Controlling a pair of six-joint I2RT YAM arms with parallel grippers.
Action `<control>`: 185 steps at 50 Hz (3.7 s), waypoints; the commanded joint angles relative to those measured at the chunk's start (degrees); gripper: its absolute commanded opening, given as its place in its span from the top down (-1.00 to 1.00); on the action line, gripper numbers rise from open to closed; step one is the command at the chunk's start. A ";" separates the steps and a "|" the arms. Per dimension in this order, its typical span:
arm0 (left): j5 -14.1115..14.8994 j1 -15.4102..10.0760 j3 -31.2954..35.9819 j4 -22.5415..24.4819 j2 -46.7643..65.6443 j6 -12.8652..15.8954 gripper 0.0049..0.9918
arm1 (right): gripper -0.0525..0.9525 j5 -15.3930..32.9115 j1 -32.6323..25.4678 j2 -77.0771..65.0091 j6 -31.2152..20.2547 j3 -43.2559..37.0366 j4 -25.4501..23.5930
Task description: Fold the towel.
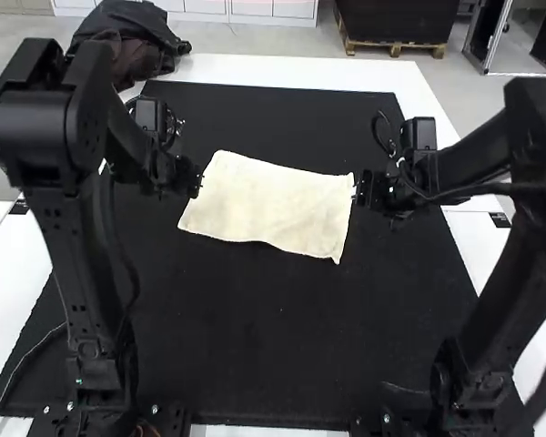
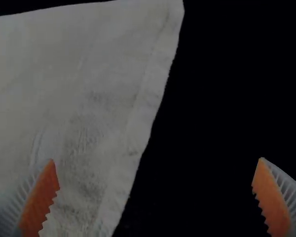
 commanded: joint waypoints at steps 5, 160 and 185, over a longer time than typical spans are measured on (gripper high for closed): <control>4.68 0.21 4.94 1.17 3.73 0.69 -0.93 | -0.91 -3.10 0.61 3.88 1.62 2.89 3.10; 2.84 -1.82 35.70 -1.20 35.89 -1.24 0.96 | 0.94 -4.24 1.40 25.24 1.44 19.23 11.01; 3.45 -1.46 34.73 -2.17 32.29 -2.65 0.96 | 0.94 -5.03 -0.70 18.29 2.24 15.10 10.05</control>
